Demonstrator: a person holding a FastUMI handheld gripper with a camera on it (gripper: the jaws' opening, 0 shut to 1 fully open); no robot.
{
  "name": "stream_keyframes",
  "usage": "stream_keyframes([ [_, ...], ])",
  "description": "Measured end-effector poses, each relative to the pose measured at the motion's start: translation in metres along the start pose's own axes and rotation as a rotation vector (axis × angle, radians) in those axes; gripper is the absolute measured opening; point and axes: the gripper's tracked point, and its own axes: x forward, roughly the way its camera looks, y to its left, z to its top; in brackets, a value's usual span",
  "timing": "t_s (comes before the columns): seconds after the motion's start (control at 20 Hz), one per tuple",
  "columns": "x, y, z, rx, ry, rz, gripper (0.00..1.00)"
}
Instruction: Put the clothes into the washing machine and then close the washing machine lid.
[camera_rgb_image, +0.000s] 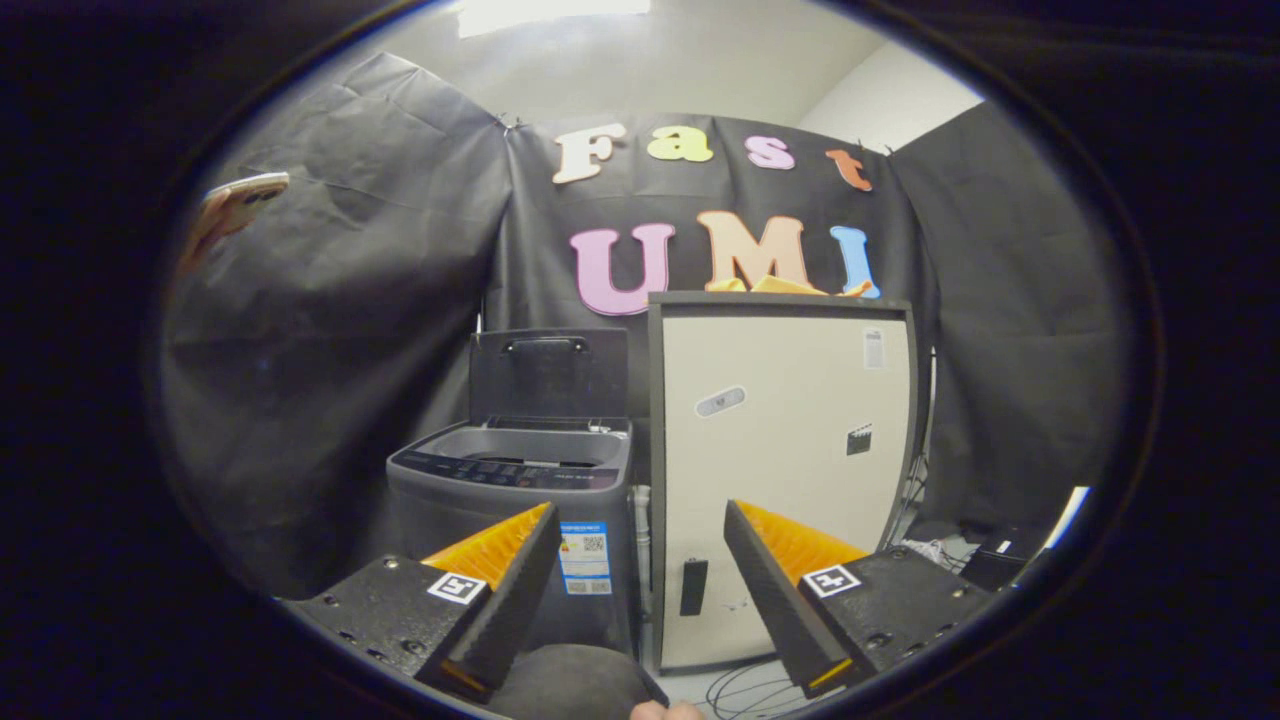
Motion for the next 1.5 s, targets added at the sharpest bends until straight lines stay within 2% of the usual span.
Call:
stream_keyframes([
  [0.2,0.014,-0.01,0.0,0.016,0.037,-0.031,0.99],
  [0.4,0.031,-0.016,0.023,0.009,0.046,-0.045,0.99],
  [0.55,0.049,-0.027,0.05,-0.023,0.042,-0.067,0.99],
  [0.9,0.097,-0.042,0.101,0.021,0.049,-0.084,0.99],
  [1.25,0.148,-0.048,0.162,-0.007,0.057,-0.072,0.99],
  [1.5,0.192,-0.071,0.214,-0.036,0.033,-0.106,0.99],
])
